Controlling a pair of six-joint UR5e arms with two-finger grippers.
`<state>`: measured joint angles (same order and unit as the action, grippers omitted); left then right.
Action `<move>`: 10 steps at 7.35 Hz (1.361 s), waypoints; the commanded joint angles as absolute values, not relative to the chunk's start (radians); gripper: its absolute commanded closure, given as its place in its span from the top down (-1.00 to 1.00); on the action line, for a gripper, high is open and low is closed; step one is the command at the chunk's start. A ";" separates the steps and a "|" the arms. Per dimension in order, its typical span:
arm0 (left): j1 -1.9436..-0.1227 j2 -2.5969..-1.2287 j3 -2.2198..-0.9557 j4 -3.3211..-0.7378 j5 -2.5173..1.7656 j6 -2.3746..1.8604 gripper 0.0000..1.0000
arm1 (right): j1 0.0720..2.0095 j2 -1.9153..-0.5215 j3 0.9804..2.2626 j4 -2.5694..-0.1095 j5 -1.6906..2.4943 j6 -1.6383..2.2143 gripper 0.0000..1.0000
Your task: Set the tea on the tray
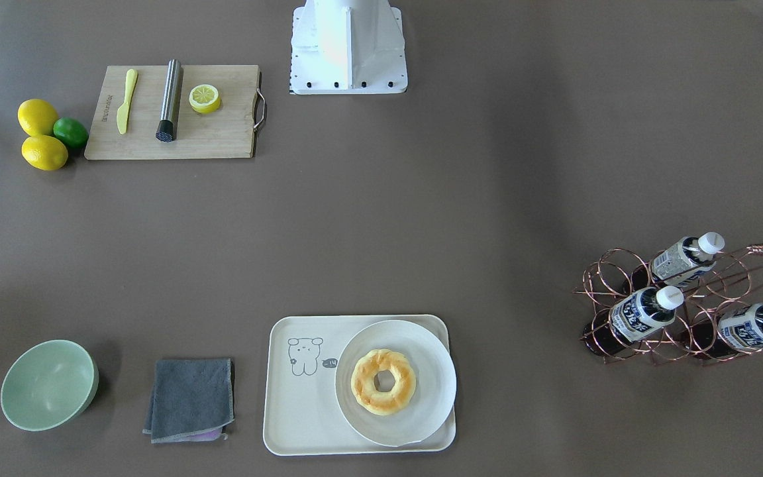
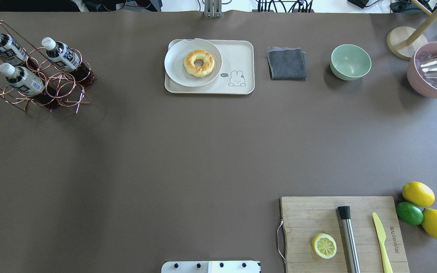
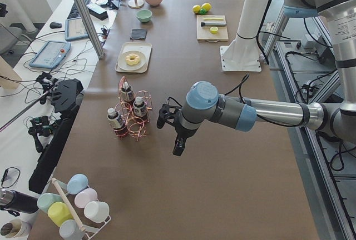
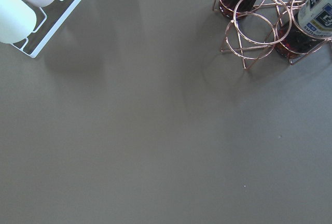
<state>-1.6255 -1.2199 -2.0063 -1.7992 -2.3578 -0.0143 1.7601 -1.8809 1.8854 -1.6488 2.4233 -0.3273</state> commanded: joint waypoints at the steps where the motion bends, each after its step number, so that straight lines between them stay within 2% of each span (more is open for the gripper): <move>1: -1.634 -1.221 -2.008 -1.799 -2.356 -0.017 0.96 | 1.759 -1.881 1.885 -1.649 2.424 -0.328 1.00; 10: -1.626 -1.229 -1.981 -1.801 -2.361 -0.015 0.95 | 1.761 -1.881 1.885 -1.648 2.415 -0.330 1.00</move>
<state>-1.6280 -1.2210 -1.9978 -1.7994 -2.3578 -0.0144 1.7600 -1.8800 1.8874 -1.6490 2.4219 -0.3289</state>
